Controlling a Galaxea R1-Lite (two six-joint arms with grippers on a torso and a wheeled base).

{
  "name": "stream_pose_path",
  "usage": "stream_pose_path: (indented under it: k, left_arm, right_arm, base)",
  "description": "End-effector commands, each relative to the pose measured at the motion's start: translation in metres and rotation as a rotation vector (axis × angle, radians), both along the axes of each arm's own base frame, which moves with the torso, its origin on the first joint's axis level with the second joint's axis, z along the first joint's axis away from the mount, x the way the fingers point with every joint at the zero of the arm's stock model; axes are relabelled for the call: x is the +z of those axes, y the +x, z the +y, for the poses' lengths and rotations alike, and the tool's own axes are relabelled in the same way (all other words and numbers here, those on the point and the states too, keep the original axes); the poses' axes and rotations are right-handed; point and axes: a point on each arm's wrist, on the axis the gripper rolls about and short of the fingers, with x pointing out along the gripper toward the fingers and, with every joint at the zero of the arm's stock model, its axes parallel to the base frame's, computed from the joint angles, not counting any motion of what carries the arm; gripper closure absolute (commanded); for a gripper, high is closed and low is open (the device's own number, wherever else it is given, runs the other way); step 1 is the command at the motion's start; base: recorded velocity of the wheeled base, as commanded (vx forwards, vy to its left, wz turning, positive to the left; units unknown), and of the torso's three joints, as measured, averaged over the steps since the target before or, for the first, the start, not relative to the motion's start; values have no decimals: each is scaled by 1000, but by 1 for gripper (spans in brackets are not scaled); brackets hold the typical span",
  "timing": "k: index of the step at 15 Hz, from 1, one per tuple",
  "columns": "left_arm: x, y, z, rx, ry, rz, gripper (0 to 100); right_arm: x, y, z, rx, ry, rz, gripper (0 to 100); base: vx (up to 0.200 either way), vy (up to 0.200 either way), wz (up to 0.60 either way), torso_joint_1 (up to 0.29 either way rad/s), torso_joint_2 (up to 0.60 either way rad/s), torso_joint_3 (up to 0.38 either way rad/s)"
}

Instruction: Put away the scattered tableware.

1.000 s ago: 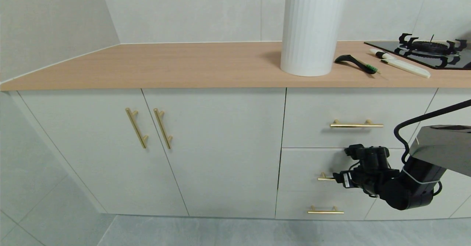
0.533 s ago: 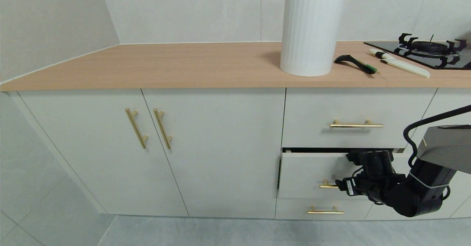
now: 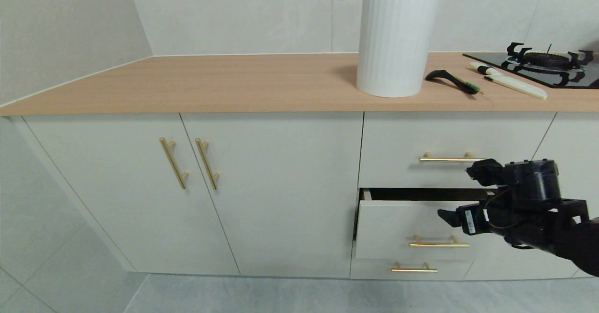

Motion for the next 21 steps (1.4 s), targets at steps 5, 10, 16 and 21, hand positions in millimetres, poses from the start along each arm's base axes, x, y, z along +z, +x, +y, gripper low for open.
stream_pose_path:
  k: [5, 10, 16, 21]
  left_arm:
    - [0, 0, 0, 1, 0, 1, 0]
    - [0, 0, 0, 1, 0, 1, 0]
    - [0, 0, 0, 1, 0, 0, 0]
    - [0, 0, 0, 1, 0, 1, 0]
  right_arm:
    - [31, 14, 8, 22, 32, -82, 0]
    - [-14, 55, 15, -93, 34, -70, 0]
    - [-30, 71, 19, -125, 48, -49, 0]
    - [-31, 69, 18, -126, 31, 19, 0]
  base:
    - [0, 0, 0, 0, 0, 0]
    - [0, 0, 0, 0, 0, 0]
    - [0, 0, 0, 0, 0, 0]
    - [0, 0, 0, 0, 0, 0]
